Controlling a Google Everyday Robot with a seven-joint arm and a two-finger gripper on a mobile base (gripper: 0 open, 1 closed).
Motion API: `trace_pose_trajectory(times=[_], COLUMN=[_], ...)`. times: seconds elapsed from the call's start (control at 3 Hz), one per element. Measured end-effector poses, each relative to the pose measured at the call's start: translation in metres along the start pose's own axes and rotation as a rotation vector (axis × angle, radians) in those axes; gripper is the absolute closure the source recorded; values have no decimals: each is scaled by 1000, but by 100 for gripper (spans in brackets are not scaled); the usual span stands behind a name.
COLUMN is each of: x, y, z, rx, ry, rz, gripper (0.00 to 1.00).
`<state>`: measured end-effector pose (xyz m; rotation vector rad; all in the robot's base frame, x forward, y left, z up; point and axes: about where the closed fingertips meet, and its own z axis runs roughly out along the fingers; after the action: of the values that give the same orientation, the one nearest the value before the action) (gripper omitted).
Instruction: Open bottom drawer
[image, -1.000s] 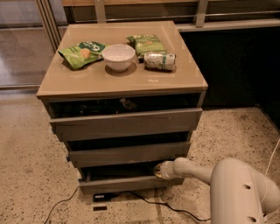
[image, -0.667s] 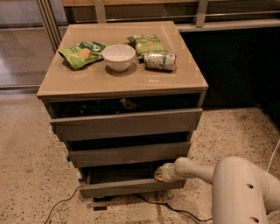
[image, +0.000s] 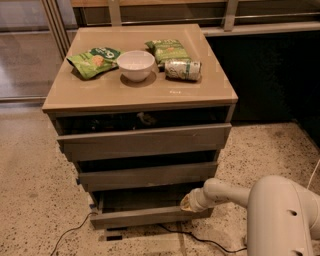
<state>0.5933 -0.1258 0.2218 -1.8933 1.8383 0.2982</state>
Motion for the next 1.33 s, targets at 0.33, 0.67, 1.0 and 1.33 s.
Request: trace_pose_trajectory(times=[0.33,0.67,1.0,1.33], x=[2,3,-5,-11], y=[14,14,-7,-20], z=[-3,0,-10,-19], rx=[-83,-115,-41,34], ry=[3,-2,-9,-9], rz=[19,26,-5,-26], gripper=[100,100,100,100])
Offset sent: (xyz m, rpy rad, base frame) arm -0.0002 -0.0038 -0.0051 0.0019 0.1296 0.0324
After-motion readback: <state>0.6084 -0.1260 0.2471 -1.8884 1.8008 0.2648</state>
